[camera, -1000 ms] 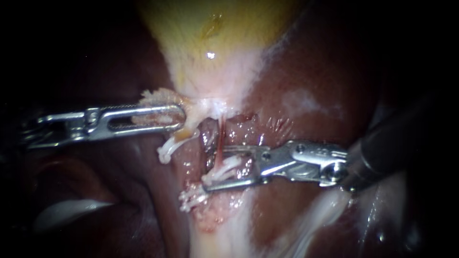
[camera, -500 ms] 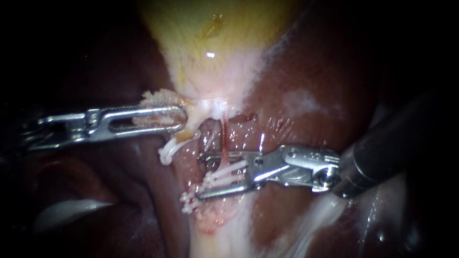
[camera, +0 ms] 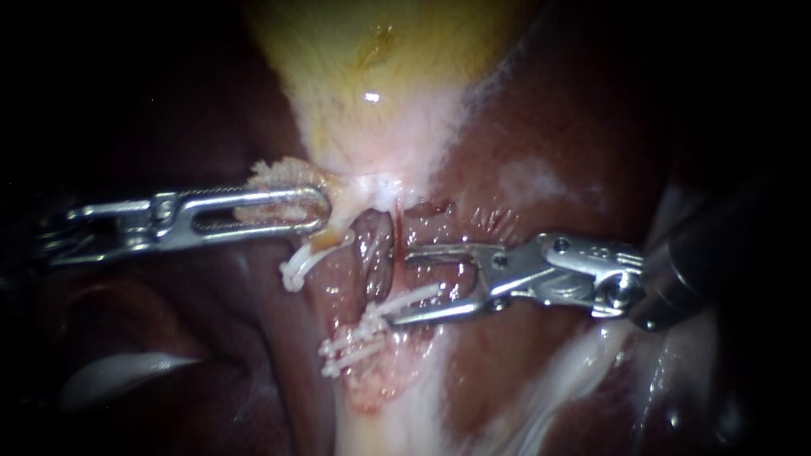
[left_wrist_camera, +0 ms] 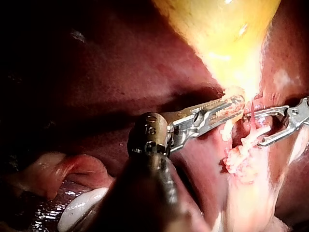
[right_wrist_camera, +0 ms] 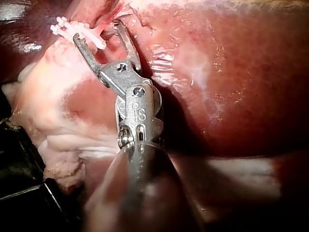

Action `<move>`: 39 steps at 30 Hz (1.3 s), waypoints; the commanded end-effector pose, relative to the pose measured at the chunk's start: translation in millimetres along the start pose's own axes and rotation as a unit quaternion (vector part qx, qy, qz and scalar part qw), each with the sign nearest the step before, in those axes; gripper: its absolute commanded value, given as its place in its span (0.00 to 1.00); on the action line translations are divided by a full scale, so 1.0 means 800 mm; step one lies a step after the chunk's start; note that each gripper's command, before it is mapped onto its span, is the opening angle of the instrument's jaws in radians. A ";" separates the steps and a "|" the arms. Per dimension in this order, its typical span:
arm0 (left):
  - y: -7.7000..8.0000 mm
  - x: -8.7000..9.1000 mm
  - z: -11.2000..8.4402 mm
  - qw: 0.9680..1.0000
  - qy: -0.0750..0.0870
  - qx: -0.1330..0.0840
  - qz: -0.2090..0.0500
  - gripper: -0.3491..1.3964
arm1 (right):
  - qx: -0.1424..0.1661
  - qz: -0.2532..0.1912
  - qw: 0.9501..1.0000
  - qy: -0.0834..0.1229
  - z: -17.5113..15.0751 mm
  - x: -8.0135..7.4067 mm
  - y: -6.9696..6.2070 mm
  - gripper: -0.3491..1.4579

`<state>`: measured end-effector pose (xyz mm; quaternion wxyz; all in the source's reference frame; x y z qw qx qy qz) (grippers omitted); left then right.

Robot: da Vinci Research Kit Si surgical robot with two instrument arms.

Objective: Going back second clip right tube

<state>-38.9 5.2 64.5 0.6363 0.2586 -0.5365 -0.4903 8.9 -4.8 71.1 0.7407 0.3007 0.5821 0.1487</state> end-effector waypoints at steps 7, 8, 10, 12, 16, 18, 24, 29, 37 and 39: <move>0.0000 0.0000 0.0000 1.000 0.000 0.000 0.000 0.00 | -0.011 -0.044 0.999 -0.004 -0.0059 0.0021 -0.0004 0.47; 0.0000 0.0000 0.0000 1.000 0.000 0.000 0.000 0.00 | -0.012 -0.050 0.999 -0.005 -0.0067 0.0026 -0.0006 0.47; 0.0001 0.0000 0.0000 1.000 0.000 0.000 0.000 0.00 | -0.015 -0.063 0.998 -0.006 -0.0084 0.0036 -0.0010 0.47; 0.0001 0.0000 0.0000 1.000 0.000 0.000 0.000 0.00 | -0.016 -0.071 0.997 -0.007 -0.0096 0.0045 -0.0015 0.47; 0.0002 0.0000 0.0000 1.000 0.000 0.001 0.000 0.00 | -0.017 -0.085 0.996 -0.008 -0.0113 0.0064 -0.0025 0.47; 0.0003 0.0000 0.0000 1.000 0.000 0.001 0.000 0.00 | -0.018 -0.090 0.996 -0.009 -0.0115 0.0068 -0.0028 0.47; 0.0008 0.0000 0.0002 1.000 0.000 0.001 0.000 0.00 | -0.017 -0.093 0.995 -0.009 -0.0117 0.0071 -0.0032 0.47; 0.0022 0.0000 0.0009 1.000 0.001 0.002 0.001 0.00 | -0.018 -0.093 0.995 -0.009 -0.0119 0.0070 -0.0032 0.47; 0.0042 0.0018 0.0046 1.000 0.008 -0.006 0.003 0.00 | -0.023 -0.093 0.995 -0.010 -0.0124 0.0070 -0.0032 0.47; 0.0048 0.0025 0.0058 1.000 0.013 -0.007 0.005 0.00 | -0.025 -0.095 0.995 -0.011 -0.0126 0.0072 -0.0032 0.47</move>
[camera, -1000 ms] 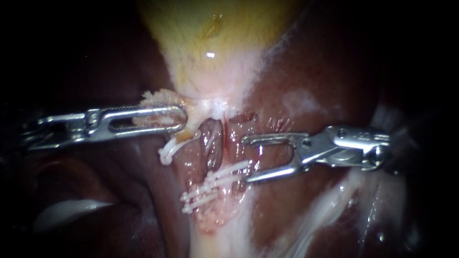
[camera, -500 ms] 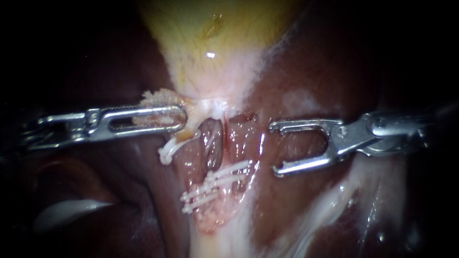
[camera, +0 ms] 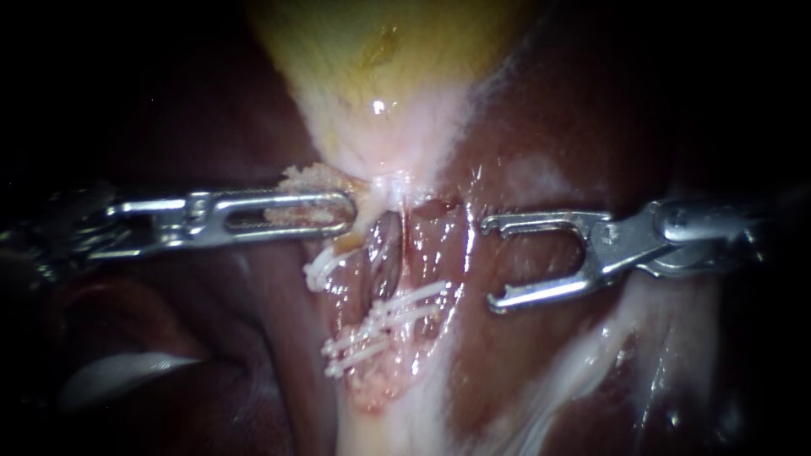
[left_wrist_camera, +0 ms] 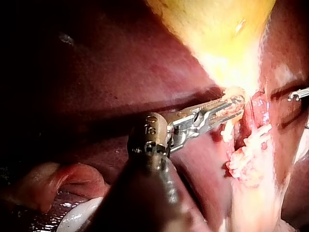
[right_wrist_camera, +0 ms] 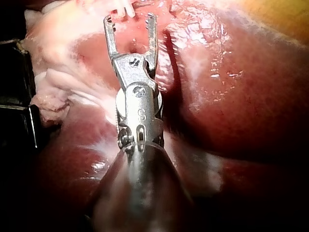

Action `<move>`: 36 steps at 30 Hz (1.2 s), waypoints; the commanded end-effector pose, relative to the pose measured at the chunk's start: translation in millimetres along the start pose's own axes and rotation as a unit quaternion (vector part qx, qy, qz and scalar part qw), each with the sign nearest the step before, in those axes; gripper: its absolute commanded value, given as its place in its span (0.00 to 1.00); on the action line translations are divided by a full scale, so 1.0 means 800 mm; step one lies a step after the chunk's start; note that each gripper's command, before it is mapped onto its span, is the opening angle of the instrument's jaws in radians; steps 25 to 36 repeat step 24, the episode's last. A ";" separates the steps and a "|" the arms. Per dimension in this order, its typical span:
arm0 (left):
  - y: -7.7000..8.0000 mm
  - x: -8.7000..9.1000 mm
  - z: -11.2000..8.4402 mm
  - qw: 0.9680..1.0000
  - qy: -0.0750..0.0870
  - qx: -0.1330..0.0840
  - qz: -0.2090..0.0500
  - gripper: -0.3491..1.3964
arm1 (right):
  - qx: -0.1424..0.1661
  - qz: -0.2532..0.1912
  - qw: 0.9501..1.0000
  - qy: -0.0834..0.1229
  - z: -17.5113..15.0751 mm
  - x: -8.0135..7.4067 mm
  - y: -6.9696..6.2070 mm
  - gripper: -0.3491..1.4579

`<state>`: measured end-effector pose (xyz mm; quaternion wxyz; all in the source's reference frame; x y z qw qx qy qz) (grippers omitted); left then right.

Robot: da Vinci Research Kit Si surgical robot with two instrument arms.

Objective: Going back second clip right tube

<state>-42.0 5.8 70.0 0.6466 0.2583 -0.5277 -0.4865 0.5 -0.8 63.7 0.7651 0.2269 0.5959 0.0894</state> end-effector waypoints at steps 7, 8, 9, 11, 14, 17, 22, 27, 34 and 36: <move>0.0022 0.0015 0.0029 1.000 0.009 -0.005 -0.005 0.00 | -0.004 0.000 1.000 0.003 -0.0006 0.0007 0.0001 0.47; 0.0025 0.0016 0.0030 1.000 0.011 -0.005 -0.004 0.00 | -0.004 0.000 1.000 0.003 -0.0007 0.0007 0.0000 0.47; 0.0029 0.0017 0.0031 1.000 0.012 -0.005 -0.004 0.00 | -0.004 0.000 1.000 0.003 -0.0007 0.0007 0.0000 0.47; 0.0033 0.0018 0.0031 1.000 0.013 -0.004 -0.006 0.00 | -0.005 0.000 1.000 0.003 -0.0007 0.0008 -0.0001 0.47; 0.0035 0.0019 0.0032 1.000 0.014 -0.005 -0.006 0.00 | -0.005 0.000 1.000 0.003 -0.0007 0.0008 -0.0001 0.47; 0.0035 0.0019 0.0033 1.000 0.014 -0.005 -0.006 0.00 | -0.005 0.001 1.000 0.003 -0.0007 0.0008 -0.0001 0.47; 0.0035 0.0020 0.0033 1.000 0.014 -0.005 -0.006 0.00 | -0.005 0.001 1.000 0.003 -0.0007 0.0008 -0.0001 0.47; 0.0035 0.0020 0.0033 1.000 0.014 -0.005 -0.006 0.00 | -0.005 0.001 1.000 0.003 -0.0007 0.0008 -0.0001 0.47; 0.0035 0.0020 0.0033 1.000 0.014 -0.005 -0.006 0.00 | -0.005 0.001 1.000 0.003 -0.0007 0.0008 -0.0001 0.47; 0.0035 0.0020 0.0033 1.000 0.014 -0.005 -0.006 0.00 | -0.005 0.001 1.000 0.003 -0.0007 0.0008 -0.0001 0.47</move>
